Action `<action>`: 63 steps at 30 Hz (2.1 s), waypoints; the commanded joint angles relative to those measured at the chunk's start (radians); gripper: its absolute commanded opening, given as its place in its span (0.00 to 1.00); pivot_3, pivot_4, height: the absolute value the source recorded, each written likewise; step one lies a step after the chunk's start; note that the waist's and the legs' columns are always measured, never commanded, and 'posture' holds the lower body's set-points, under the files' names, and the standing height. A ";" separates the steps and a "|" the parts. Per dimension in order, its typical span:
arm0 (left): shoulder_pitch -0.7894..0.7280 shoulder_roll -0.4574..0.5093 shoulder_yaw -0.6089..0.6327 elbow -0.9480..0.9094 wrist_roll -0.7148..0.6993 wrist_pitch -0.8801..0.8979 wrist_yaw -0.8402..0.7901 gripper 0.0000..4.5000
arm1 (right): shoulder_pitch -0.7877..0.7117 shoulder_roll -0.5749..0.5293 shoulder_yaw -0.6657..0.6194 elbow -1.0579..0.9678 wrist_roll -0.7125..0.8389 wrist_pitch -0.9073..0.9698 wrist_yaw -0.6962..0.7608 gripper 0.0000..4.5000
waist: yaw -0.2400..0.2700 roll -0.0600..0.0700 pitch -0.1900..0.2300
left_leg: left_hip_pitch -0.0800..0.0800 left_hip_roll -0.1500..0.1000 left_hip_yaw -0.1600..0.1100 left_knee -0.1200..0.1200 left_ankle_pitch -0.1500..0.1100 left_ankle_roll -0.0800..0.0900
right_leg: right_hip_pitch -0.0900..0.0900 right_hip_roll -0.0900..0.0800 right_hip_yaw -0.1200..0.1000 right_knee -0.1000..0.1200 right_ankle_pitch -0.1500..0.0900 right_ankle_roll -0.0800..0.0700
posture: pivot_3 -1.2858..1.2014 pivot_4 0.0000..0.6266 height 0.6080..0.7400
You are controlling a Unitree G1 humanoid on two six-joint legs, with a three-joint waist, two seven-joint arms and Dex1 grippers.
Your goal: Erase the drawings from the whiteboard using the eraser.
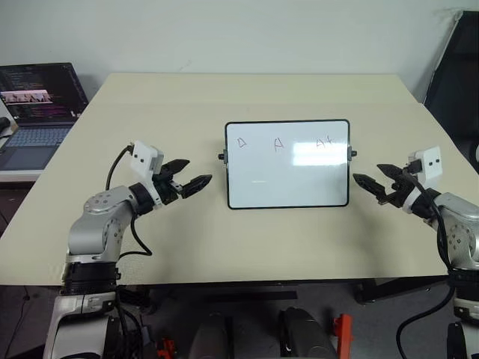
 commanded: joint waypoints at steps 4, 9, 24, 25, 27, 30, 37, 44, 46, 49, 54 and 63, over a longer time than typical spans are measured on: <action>-0.016 -0.004 0.028 -0.039 -0.028 -0.007 0.015 1.00 | -0.050 -0.014 -0.007 0.052 -0.021 -0.060 0.016 0.99 | 0.000 0.000 0.000 | 0.000 0.000 0.000 0.000 0.000 0.000 | 0.000 0.000 0.000 0.001 -0.001 0.000 | 0.52 0.24 1.00; -0.055 0.056 0.092 -0.115 -0.127 0.064 -0.028 1.00 | -0.051 -0.036 -0.027 0.072 -0.015 -0.071 0.042 0.99 | 0.000 0.000 0.000 | 0.000 0.000 0.000 0.001 0.000 0.000 | 0.000 0.000 0.000 0.001 -0.001 0.000 | 0.52 0.24 1.00; -0.308 -0.196 -0.321 -0.179 -0.088 0.072 -0.081 1.00 | -0.109 -0.285 0.003 0.473 -0.123 -0.157 0.223 0.99 | -0.001 0.000 0.000 | 0.003 -0.002 0.001 0.000 0.000 0.000 | 0.003 -0.001 0.001 -0.001 -0.002 0.000 | 0.52 0.24 1.00; -0.312 -0.212 -0.331 -0.165 -0.072 0.060 -0.075 1.00 | -0.128 -0.289 0.008 0.509 -0.132 -0.169 0.228 0.99 | -0.005 0.000 0.000 | 0.003 -0.002 0.001 0.000 0.000 0.000 | 0.003 -0.001 0.001 -0.001 -0.002 0.000 | 0.52 0.24 1.00; -0.319 -0.235 -0.360 -0.144 -0.024 0.029 -0.065 1.00 | -0.174 -0.295 0.011 0.592 -0.151 -0.196 0.230 0.99 | -0.011 0.000 0.000 | 0.003 -0.001 0.001 0.000 0.000 0.000 | 0.003 0.000 0.002 0.000 -0.002 0.000 | 0.52 0.24 1.00; -0.325 -0.286 -0.382 -0.132 -0.001 0.011 -0.049 1.00 | -0.246 -0.307 0.028 0.717 -0.186 -0.238 0.237 0.99 | -0.009 0.000 0.000 | 0.004 -0.001 0.001 0.000 0.000 0.000 | 0.004 0.000 0.002 0.000 -0.002 0.000 | 0.52 0.24 1.00; -0.321 -0.296 -0.434 -0.158 0.063 -0.002 -0.059 1.00 | -0.340 -0.291 0.101 0.912 -0.279 -0.307 0.240 0.99 | -0.005 0.000 0.000 | 0.004 -0.002 0.001 0.000 0.000 0.000 | 0.004 0.000 0.003 0.000 -0.002 0.000 | 0.52 0.24 1.00; -0.315 -0.285 -0.422 -0.186 0.070 0.016 -0.060 1.00 | -0.370 -0.275 0.096 0.973 -0.295 -0.334 0.232 0.99 | -0.006 0.000 0.000 | 0.004 -0.002 0.002 0.000 0.000 0.000 | 0.004 0.000 0.003 0.000 -0.002 0.000 | 0.52 0.24 1.00; -0.310 -0.282 -0.423 -0.192 0.071 0.019 -0.060 1.00 | -0.376 -0.271 0.095 0.981 -0.299 -0.335 0.233 0.99 | -0.006 0.000 0.000 | 0.004 -0.002 0.002 0.000 0.000 0.000 | 0.004 0.000 0.003 0.000 -0.002 0.000 | 0.52 0.24 1.00; -0.307 -0.281 -0.423 -0.197 0.069 0.022 -0.059 1.00 | -0.381 -0.263 0.098 0.995 -0.304 -0.342 0.226 0.96 | -0.006 0.000 0.000 | 0.004 -0.002 0.002 0.000 0.000 0.000 | 0.004 0.000 0.003 0.000 -0.002 0.000 | 0.52 0.24 1.00; -0.307 -0.276 -0.413 -0.190 0.072 0.019 -0.052 1.00 | -0.384 -0.254 0.107 1.006 -0.315 -0.335 0.224 0.62 | -0.005 0.000 0.000 | 0.004 -0.002 0.002 0.000 0.000 0.000 | 0.004 0.000 0.003 0.000 -0.002 0.000 | 0.52 0.24 1.00; -0.310 -0.277 -0.412 -0.180 0.074 0.011 -0.047 1.00 | -0.375 -0.243 0.111 0.995 -0.329 -0.324 0.231 0.25 | -0.006 0.000 0.000 | 0.005 -0.002 0.002 0.000 0.000 0.000 | 0.004 0.000 0.003 0.000 -0.002 0.000 | 0.52 0.24 1.00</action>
